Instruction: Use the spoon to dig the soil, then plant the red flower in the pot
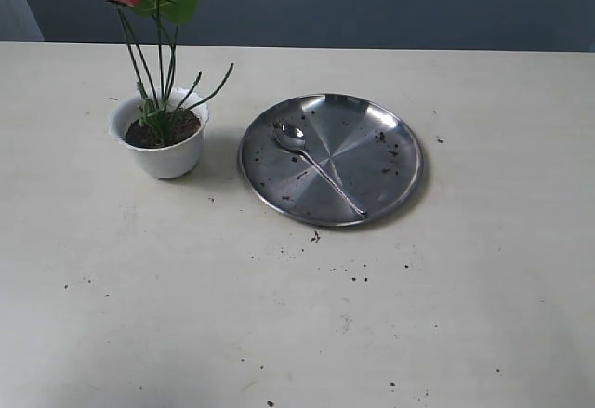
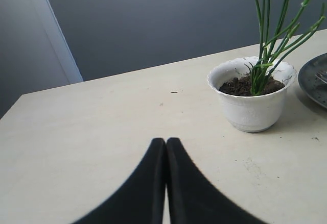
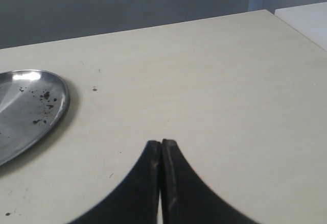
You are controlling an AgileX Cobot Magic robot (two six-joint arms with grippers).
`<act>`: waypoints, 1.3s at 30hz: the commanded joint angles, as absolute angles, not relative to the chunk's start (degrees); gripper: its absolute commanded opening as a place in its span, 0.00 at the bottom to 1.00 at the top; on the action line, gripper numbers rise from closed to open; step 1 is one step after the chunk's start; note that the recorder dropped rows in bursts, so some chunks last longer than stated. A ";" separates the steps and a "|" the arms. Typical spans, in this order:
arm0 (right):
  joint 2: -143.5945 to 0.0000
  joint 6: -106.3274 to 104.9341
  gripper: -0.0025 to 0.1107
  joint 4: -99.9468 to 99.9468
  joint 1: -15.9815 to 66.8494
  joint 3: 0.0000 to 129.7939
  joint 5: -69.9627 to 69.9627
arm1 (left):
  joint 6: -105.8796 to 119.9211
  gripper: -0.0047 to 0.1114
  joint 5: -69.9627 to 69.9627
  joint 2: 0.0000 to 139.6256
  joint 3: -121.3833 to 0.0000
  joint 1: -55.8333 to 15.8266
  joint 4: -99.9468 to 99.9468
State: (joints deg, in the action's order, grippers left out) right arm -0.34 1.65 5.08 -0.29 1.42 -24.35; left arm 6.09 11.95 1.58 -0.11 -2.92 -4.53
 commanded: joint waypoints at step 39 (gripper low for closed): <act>0.00 1.39 0.02 8.23 -0.61 0.00 -21.23 | 5.81 0.04 11.51 1.34 0.00 -3.01 -4.04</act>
State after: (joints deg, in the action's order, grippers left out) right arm -0.34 1.65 8.16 -0.29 0.28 -21.88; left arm 6.09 11.95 1.58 -0.11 -2.92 -4.53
